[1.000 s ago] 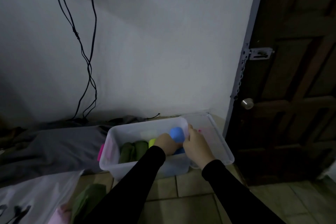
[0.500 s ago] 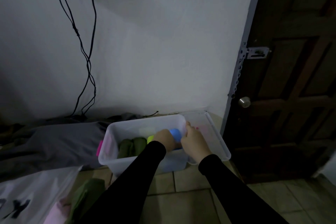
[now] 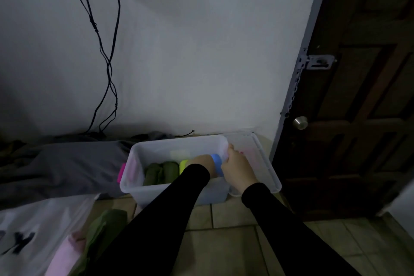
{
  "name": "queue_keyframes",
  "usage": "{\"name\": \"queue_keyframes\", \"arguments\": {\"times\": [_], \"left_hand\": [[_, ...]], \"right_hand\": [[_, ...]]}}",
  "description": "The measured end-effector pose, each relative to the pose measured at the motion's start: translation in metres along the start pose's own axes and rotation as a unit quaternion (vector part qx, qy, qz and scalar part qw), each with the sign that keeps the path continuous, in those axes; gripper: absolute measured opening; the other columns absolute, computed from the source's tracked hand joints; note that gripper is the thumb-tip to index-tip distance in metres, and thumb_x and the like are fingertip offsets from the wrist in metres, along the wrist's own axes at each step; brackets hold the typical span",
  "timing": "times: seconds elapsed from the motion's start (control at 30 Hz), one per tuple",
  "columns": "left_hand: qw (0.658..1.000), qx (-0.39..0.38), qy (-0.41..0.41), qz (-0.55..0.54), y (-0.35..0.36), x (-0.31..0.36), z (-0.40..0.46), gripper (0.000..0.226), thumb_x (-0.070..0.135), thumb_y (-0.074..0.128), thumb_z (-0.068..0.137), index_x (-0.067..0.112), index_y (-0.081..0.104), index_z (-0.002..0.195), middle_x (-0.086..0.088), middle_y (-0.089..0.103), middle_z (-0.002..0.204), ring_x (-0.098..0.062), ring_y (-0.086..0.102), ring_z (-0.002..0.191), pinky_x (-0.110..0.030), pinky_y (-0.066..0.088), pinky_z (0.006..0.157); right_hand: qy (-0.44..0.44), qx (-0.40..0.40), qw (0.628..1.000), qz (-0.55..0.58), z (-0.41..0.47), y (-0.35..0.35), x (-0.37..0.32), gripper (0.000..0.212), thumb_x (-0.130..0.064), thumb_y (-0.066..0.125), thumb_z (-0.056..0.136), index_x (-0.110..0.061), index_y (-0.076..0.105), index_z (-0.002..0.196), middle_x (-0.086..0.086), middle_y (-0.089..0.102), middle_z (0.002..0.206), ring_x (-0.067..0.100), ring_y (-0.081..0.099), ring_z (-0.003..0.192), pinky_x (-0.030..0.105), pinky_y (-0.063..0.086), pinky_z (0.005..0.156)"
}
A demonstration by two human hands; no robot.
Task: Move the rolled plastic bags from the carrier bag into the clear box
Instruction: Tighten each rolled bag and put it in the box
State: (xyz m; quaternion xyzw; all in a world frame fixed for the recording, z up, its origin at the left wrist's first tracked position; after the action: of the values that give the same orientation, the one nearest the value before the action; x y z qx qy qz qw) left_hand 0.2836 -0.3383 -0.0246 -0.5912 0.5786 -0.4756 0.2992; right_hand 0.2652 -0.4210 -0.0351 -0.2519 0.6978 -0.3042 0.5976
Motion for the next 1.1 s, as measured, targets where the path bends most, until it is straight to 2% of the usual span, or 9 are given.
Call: {"name": "queue_keyframes", "arguments": {"times": [0.13,0.2,0.3,0.53,0.73,0.83,0.9,1.0,1.1], "left_hand": [[1.0,0.02,0.006,0.013,0.007,-0.008,0.008,0.05,0.033,0.045,0.099,0.005,0.041,0.14,-0.016,0.045,0.144,-0.031,0.045,0.131,-0.04,0.034,0.109],[1.0,0.015,0.011,0.018,0.012,-0.011,0.012,0.045,0.029,0.048,0.099,0.008,0.047,0.138,-0.013,0.048,0.143,-0.028,0.045,0.131,-0.036,0.033,0.109],[1.0,-0.003,0.02,0.011,0.013,-0.012,0.015,0.038,0.022,0.047,0.099,0.003,0.053,0.131,-0.014,0.053,0.136,-0.029,0.05,0.125,-0.034,0.038,0.102],[0.998,-0.05,0.017,0.02,0.024,-0.004,0.025,0.043,0.023,0.041,0.101,0.002,0.043,0.14,-0.017,0.041,0.147,-0.031,0.039,0.134,-0.036,0.026,0.111],[0.998,-0.042,0.04,-0.03,0.017,-0.004,0.012,0.044,0.019,0.038,0.103,0.0,0.036,0.143,-0.018,0.037,0.149,-0.03,0.037,0.137,-0.034,0.023,0.11],[0.994,0.05,0.063,-0.068,0.003,-0.014,-0.008,0.042,0.026,0.051,0.097,0.007,0.05,0.135,-0.016,0.053,0.136,-0.029,0.049,0.127,-0.033,0.033,0.105],[0.976,0.146,0.097,-0.128,-0.008,-0.03,-0.026,0.036,0.032,0.057,0.093,0.017,0.058,0.126,-0.007,0.065,0.12,-0.023,0.058,0.111,-0.025,0.041,0.091],[0.943,0.236,0.197,-0.13,-0.02,-0.049,-0.071,0.023,0.026,0.058,0.091,0.02,0.067,0.111,0.003,0.068,0.1,-0.012,0.054,0.079,-0.022,0.039,0.076],[0.92,0.289,0.243,-0.103,-0.021,-0.082,-0.115,0.018,0.017,0.06,0.085,0.021,0.071,0.099,0.008,0.062,0.083,-0.001,0.045,0.062,-0.019,0.039,0.066]], "right_hand": [[-0.007,0.007,1.0,-0.017,-0.002,-0.001,0.0,0.055,-0.013,0.034,0.097,-0.007,0.018,0.15,0.022,0.044,0.14,0.035,0.046,0.124,0.037,0.04,0.096],[-0.012,0.012,1.0,-0.023,-0.005,-0.003,-0.003,0.051,-0.017,0.035,0.098,-0.007,0.023,0.147,0.023,0.049,0.134,0.035,0.049,0.119,0.034,0.041,0.089],[-0.013,0.01,1.0,-0.023,-0.007,-0.004,-0.004,0.052,-0.016,0.037,0.097,-0.007,0.025,0.146,0.023,0.049,0.133,0.035,0.049,0.119,0.032,0.039,0.085],[-0.013,0.01,0.999,-0.028,-0.005,-0.002,-0.002,0.05,-0.017,0.04,0.094,-0.005,0.03,0.141,0.024,0.055,0.125,0.035,0.053,0.113,0.03,0.035,0.077],[-0.009,0.008,1.0,-0.019,-0.009,-0.004,-0.005,0.05,-0.017,0.04,0.096,-0.008,0.029,0.144,0.023,0.051,0.131,0.035,0.049,0.118,0.034,0.04,0.086],[-0.022,0.026,0.999,-0.025,-0.013,-0.006,-0.005,0.047,-0.01,0.042,0.092,-0.005,0.037,0.139,0.024,0.053,0.129,0.035,0.051,0.118,0.033,0.041,0.084],[-0.049,0.067,0.996,-0.018,-0.017,-0.006,-0.007,0.044,-0.003,0.042,0.09,-0.004,0.044,0.134,0.021,0.052,0.132,0.033,0.049,0.122,0.032,0.04,0.088],[-0.183,0.162,0.969,-0.037,-0.032,-0.009,-0.026,0.043,-0.003,0.043,0.092,-0.005,0.049,0.134,0.012,0.047,0.142,0.028,0.037,0.137,0.036,0.033,0.109],[-0.339,0.243,0.909,0.01,-0.078,-0.003,-0.057,0.028,-0.009,0.048,0.09,-0.008,0.064,0.114,0.006,0.062,0.116,0.018,0.054,0.113,0.025,0.042,0.099]]}}
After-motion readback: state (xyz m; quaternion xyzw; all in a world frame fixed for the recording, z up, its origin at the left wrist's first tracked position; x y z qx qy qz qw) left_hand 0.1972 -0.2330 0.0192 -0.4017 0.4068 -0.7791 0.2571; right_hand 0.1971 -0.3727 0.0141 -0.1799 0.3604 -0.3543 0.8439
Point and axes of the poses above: each hand's wrist, its own z-axis towards the middle knuckle, its own y-axis out of the palm, x = y × z, the point moved 5 cm from there along z, towards the middle knuckle
